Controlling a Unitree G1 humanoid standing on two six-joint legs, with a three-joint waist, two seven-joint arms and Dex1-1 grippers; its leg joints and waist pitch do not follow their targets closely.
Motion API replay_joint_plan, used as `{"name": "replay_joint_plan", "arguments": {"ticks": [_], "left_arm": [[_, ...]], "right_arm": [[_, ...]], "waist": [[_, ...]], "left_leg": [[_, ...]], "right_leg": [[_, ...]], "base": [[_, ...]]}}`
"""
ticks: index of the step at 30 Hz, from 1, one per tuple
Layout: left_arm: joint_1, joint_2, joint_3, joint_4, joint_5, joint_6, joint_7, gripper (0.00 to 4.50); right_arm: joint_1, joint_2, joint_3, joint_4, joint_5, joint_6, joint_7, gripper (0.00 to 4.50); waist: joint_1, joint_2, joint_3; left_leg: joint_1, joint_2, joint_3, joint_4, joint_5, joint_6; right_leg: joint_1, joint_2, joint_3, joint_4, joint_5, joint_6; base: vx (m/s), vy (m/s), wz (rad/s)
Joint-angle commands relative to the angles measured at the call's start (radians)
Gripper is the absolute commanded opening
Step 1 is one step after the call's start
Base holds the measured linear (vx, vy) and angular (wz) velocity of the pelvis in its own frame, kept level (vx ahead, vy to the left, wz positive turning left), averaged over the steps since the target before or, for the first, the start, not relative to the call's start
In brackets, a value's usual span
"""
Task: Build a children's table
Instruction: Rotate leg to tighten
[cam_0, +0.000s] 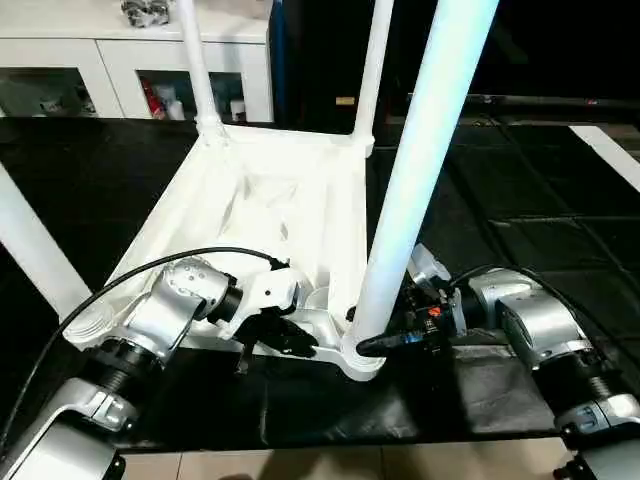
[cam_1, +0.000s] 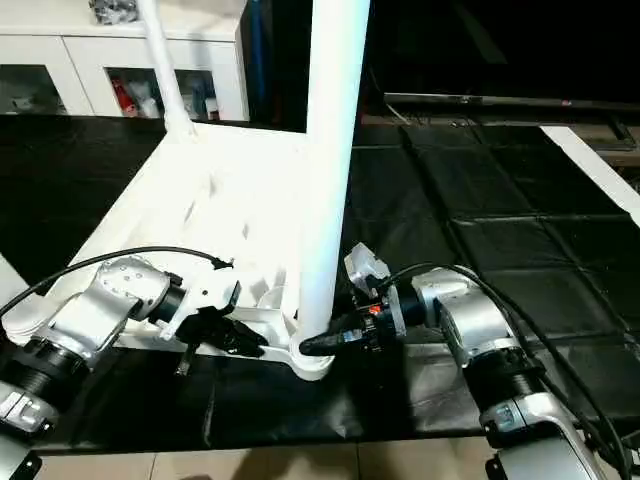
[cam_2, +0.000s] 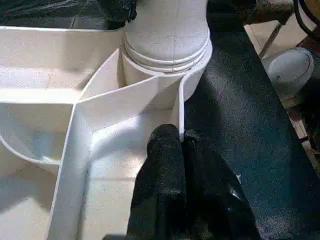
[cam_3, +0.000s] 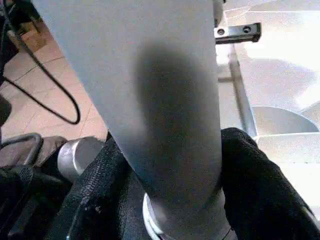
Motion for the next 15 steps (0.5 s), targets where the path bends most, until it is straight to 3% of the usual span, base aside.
{"name": "replay_joint_plan", "arguments": {"ticks": [1,3,5,8,9,10,11,13,14,15], "left_arm": [[-0.015,-0.037,-0.007,0.018,0.02,0.037,0.078,0.0],[-0.004,-0.05,0.009,0.002,0.009,0.075,0.107,0.0],[0.0,-0.056,0.017,-0.005,0.008,0.091,0.126,0.0],[0.014,-0.087,0.05,-0.043,-0.001,0.172,0.213,0.0],[0.017,-0.098,0.058,-0.055,-0.003,0.194,0.237,0.0],[0.021,-0.114,0.071,-0.071,-0.006,0.225,0.269,0.0],[0.021,-0.114,0.071,-0.071,-0.006,0.225,0.269,0.0],[0.025,-0.183,0.113,-0.112,-0.017,0.318,0.386,0.0],[0.025,-0.231,0.136,-0.132,-0.024,0.362,0.453,0.0],[0.025,-0.271,0.152,-0.148,-0.029,0.395,0.5,0.0]], "right_arm": [[0.03,0.024,0.017,-0.051,0.056,0.066,0.005,2.19],[0.063,0.037,0.002,-0.091,0.076,0.102,-0.036,2.17],[0.078,0.047,-0.008,-0.107,0.084,0.115,-0.062,2.17],[0.132,0.101,-0.042,-0.151,0.066,0.114,-0.218,2.17],[0.139,0.121,-0.052,-0.15,0.052,0.111,-0.269,2.17],[0.145,0.147,-0.065,-0.145,0.033,0.108,-0.338,2.16],[0.145,0.147,-0.065,-0.145,0.033,0.108,-0.338,2.16],[0.129,0.25,-0.118,-0.095,-0.014,0.123,-0.58,2.14],[0.103,0.312,-0.149,-0.053,-0.025,0.118,-0.702,2.13],[0.078,0.358,-0.169,-0.021,-0.027,0.113,-0.782,2.13]], "waist": [[-0.007,-0.01,-0.067],[-0.005,-0.01,-0.065],[-0.004,-0.01,-0.063],[-0.01,-0.014,-0.059],[-0.019,-0.018,-0.058],[-0.023,-0.018,-0.057],[-0.033,-0.017,-0.055],[-0.055,-0.01,-0.053],[-0.065,-0.012,-0.054],[-0.088,-0.01,-0.053]], "left_leg": [[-0.004,-0.012,0.022,-0.07,-0.201,0.042],[0.001,-0.013,0.022,-0.07,-0.225,0.038],[-0.002,-0.013,0.02,-0.072,-0.231,0.036],[-0.003,-0.018,0.017,-0.072,-0.255,0.027],[-0.005,-0.026,0.014,-0.07,-0.266,0.021],[-0.006,-0.025,0.013,-0.071,-0.263,0.013],[-0.006,-0.031,0.011,-0.068,-0.278,0.011],[-0.014,-0.034,0.005,-0.066,-0.302,0.001],[-0.017,-0.034,0.002,-0.066,-0.312,-0.003],[-0.022,-0.034,-0.006,-0.063,-0.347,-0.003]], "right_leg": [[0.054,-0.032,0.036,-0.06,-0.387,-0.18],[0.05,-0.033,0.037,-0.065,-0.428,-0.167],[0.052,-0.034,0.036,-0.069,-0.456,-0.153],[0.048,-0.035,0.031,-0.082,-0.547,-0.105],[0.048,-0.036,0.021,-0.093,-0.63,-0.062],[0.048,-0.038,0.021,-0.094,-0.642,-0.052],[0.044,-0.036,0.01,-0.108,-0.689,-0.026],[0.05,-0.035,-0.01,-0.119,-0.723,0.004],[0.054,-0.035,-0.018,-0.124,-0.728,0.016],[0.058,-0.034,-0.043,-0.137,-0.745,0.038]], "base": [[0.0,0.0,0.0],[0.0,0.0,0.0],[0.0,0.0,0.0],[0.0,0.0,0.0],[0.0,0.0,0.0],[0.0,0.0,0.0],[0.0,0.0,0.0],[-0.024,0.007,-0.09],[-0.055,0.027,-0.26],[-0.055,0.027,-0.26]]}}
